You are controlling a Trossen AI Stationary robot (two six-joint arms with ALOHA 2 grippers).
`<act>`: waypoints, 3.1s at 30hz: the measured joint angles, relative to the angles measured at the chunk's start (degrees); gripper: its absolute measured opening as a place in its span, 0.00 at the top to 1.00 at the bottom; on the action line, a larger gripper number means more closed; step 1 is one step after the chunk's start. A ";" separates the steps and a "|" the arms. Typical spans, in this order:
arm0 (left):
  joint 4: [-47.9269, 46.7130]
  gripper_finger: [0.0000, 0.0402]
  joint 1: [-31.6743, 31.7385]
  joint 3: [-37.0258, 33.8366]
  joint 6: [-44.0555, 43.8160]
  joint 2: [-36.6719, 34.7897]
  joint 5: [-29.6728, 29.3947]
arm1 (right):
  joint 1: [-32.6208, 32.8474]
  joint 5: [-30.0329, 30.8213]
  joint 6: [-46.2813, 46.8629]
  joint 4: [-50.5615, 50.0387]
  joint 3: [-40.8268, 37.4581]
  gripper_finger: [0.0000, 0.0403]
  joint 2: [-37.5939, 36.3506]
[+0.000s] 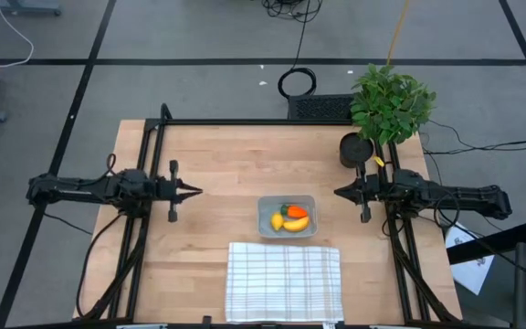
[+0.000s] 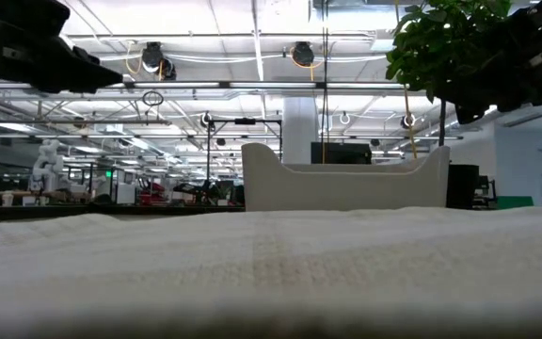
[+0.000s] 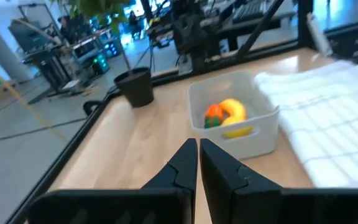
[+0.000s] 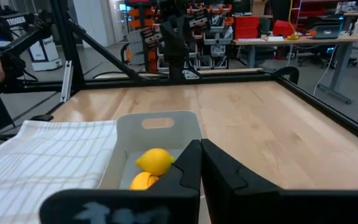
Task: Pick and placing Produce into tupperware
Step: Return to Home Position
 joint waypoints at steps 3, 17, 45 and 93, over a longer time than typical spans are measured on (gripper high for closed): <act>1.89 0.94 0.00 0.00 -0.74 -0.02 1.50 | 0.00 -0.12 0.96 2.67 -0.63 1.00 -0.02; 17.01 0.94 0.33 -6.54 0.96 -0.01 7.55 | 0.00 -2.99 2.59 9.83 -3.98 1.00 -0.05; 19.13 0.94 0.31 -9.25 1.81 0.16 10.78 | 0.00 -5.90 2.00 10.29 -4.20 1.00 -0.07; 19.15 0.94 0.31 -9.18 0.58 0.16 10.71 | 0.00 -5.81 2.48 10.93 -4.24 1.00 -0.07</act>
